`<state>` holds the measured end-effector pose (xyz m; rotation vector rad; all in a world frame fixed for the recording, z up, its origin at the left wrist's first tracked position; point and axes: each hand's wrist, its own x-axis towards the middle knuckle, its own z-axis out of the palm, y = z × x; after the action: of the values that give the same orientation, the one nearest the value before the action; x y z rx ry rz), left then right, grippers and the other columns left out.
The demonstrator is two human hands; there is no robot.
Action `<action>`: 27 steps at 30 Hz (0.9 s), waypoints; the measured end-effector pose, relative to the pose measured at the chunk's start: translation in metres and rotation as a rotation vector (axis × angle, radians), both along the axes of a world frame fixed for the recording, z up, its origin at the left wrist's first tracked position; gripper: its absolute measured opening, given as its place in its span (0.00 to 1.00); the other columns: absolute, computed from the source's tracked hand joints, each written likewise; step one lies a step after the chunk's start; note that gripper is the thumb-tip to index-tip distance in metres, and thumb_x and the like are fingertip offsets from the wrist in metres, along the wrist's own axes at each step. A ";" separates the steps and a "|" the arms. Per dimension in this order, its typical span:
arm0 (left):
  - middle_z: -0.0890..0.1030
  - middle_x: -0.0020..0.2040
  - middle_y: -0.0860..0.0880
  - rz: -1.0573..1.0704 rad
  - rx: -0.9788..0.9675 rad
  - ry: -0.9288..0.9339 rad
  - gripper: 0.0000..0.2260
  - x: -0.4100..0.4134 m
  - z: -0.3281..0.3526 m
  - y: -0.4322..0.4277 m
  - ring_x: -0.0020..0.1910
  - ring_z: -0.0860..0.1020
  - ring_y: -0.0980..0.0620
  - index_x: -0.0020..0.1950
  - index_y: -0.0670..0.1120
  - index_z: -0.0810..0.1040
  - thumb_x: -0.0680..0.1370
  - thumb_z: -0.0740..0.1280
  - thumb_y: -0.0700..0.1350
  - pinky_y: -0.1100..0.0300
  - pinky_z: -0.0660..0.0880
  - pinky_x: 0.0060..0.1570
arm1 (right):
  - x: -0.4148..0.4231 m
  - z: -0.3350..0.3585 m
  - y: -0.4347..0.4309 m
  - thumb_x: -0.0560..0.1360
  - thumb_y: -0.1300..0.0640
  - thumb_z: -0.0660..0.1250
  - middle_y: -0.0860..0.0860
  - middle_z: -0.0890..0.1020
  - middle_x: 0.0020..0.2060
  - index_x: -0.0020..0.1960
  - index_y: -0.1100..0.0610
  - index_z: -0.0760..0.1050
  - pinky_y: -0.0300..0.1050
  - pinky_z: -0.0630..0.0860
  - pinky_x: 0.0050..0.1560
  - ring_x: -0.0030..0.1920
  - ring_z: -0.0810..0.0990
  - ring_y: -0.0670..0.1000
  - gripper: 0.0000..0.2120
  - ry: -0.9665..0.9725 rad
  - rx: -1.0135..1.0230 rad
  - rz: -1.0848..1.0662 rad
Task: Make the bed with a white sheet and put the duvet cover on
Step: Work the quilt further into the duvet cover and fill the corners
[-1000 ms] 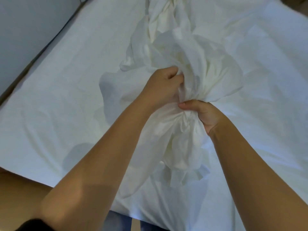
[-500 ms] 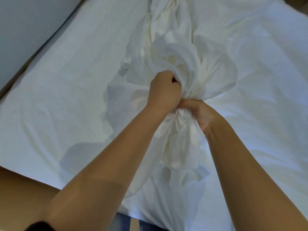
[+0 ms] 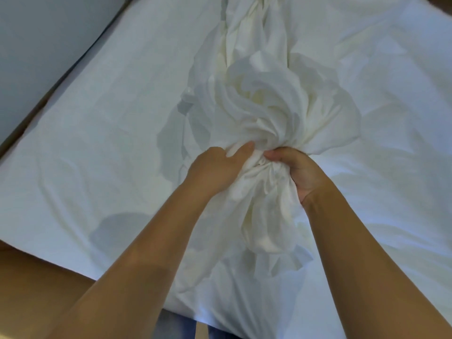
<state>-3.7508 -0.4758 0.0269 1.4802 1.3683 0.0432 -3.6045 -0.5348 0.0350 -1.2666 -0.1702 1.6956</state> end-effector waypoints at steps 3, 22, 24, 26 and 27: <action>0.70 0.25 0.53 0.178 0.036 -0.163 0.21 0.001 0.002 0.003 0.27 0.69 0.51 0.27 0.46 0.71 0.78 0.64 0.52 0.58 0.62 0.31 | -0.001 0.001 0.004 0.63 0.65 0.70 0.59 0.83 0.44 0.48 0.61 0.82 0.49 0.80 0.44 0.44 0.83 0.57 0.14 -0.073 -0.046 0.076; 0.78 0.43 0.48 -0.129 0.321 -0.478 0.07 0.057 0.040 0.032 0.48 0.78 0.44 0.42 0.39 0.74 0.78 0.60 0.37 0.61 0.71 0.43 | 0.007 0.012 0.010 0.59 0.64 0.73 0.59 0.84 0.45 0.47 0.60 0.83 0.50 0.80 0.43 0.46 0.84 0.58 0.15 -0.074 -0.028 0.146; 0.78 0.44 0.51 -0.205 0.323 -0.483 0.06 0.046 0.034 0.037 0.49 0.78 0.49 0.44 0.41 0.77 0.78 0.62 0.38 0.65 0.72 0.43 | 0.010 0.012 0.006 0.61 0.65 0.72 0.59 0.84 0.46 0.45 0.59 0.84 0.51 0.80 0.44 0.47 0.84 0.58 0.13 -0.075 -0.019 0.153; 0.81 0.48 0.55 -0.220 0.297 -0.477 0.08 0.032 0.023 0.039 0.49 0.78 0.58 0.52 0.43 0.82 0.78 0.64 0.41 0.69 0.72 0.48 | 0.011 0.011 0.001 0.63 0.66 0.70 0.58 0.84 0.45 0.45 0.58 0.84 0.51 0.80 0.43 0.46 0.84 0.57 0.12 -0.042 0.018 0.106; 0.81 0.48 0.57 -0.156 0.263 -0.481 0.09 0.024 0.019 0.037 0.48 0.78 0.61 0.53 0.46 0.83 0.78 0.64 0.43 0.71 0.72 0.49 | 0.011 0.009 -0.001 0.63 0.66 0.68 0.57 0.84 0.44 0.44 0.58 0.84 0.50 0.80 0.43 0.45 0.84 0.57 0.12 -0.020 0.036 0.069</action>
<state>-3.7270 -0.4387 0.0455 1.6554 0.8784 0.4658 -3.5939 -0.5353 0.0438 -1.2638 -0.2577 1.7311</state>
